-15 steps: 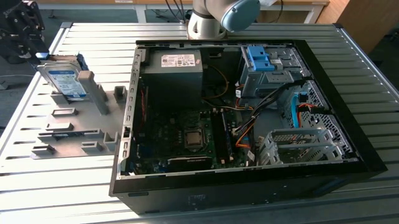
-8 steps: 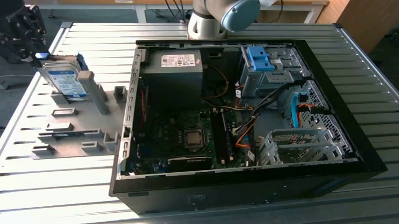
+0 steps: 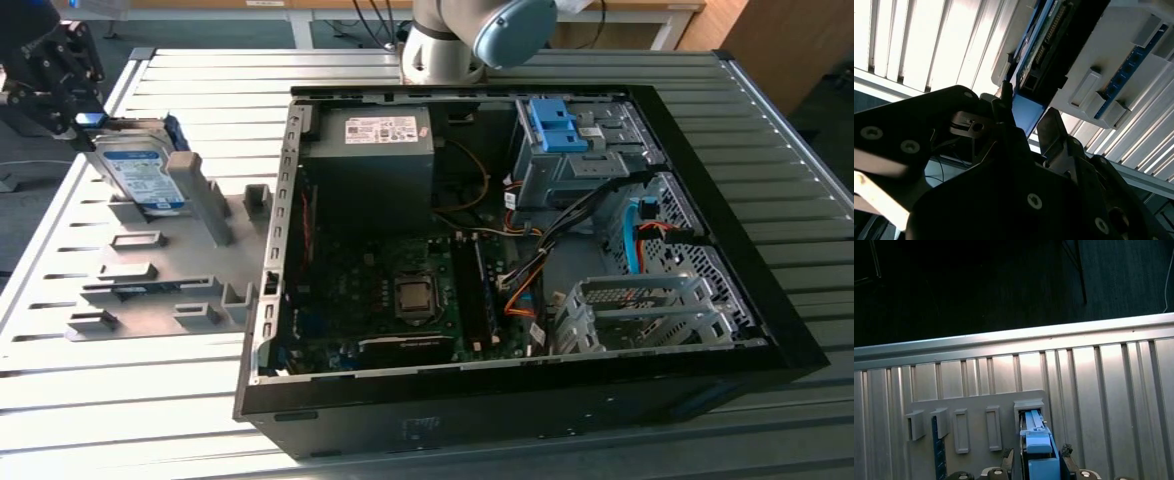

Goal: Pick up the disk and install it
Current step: 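Pick up the disk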

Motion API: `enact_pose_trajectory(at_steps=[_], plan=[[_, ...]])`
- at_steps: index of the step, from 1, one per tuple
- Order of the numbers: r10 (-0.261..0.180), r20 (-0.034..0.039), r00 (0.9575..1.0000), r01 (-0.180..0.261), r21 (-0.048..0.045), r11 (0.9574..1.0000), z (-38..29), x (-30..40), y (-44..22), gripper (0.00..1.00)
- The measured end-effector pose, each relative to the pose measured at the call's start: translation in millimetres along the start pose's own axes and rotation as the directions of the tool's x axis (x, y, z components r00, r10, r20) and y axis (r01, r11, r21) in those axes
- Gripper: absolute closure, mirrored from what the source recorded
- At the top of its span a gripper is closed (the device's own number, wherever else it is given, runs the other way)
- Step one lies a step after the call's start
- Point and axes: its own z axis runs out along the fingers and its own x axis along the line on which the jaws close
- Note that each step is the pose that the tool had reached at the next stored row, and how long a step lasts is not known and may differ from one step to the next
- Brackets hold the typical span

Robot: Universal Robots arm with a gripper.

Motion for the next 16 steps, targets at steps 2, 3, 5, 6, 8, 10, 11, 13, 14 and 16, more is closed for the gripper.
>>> enact_pose_trajectory(at_steps=[2,3,5,6,8,10,11,13,14,16], plan=[[0.000,0.0001,1.0000,0.000,0.0002,1.0000,0.3,0.0,0.0,0.54],[0.000,0.0001,1.0000,0.000,0.0002,1.0000,0.3,0.0,0.0,0.54],[0.000,0.0001,1.0000,0.000,0.0002,1.0000,0.4,0.0,0.0,0.61],[0.000,0.0001,1.0000,0.000,0.0002,1.0000,0.5,0.0,0.0,0.61],[0.000,0.0001,1.0000,0.000,0.0003,1.0000,0.9,0.0,0.0,0.61],[0.000,0.0002,1.0000,0.000,0.0007,1.0000,2.5,0.0,0.0,0.60],[0.000,0.0000,1.0000,0.000,0.0003,1.0000,3.2,0.0,0.0,0.60],[0.000,0.0000,1.0000,0.000,0.0002,1.0000,5.0,-0.4,0.0,0.54],[0.000,0.0000,1.0000,0.000,0.0003,1.0000,6.0,-0.8,0.1,0.54],[0.000,-0.0005,1.0000,0.000,0.0003,1.0000,7.4,-1.9,0.2,0.54]])
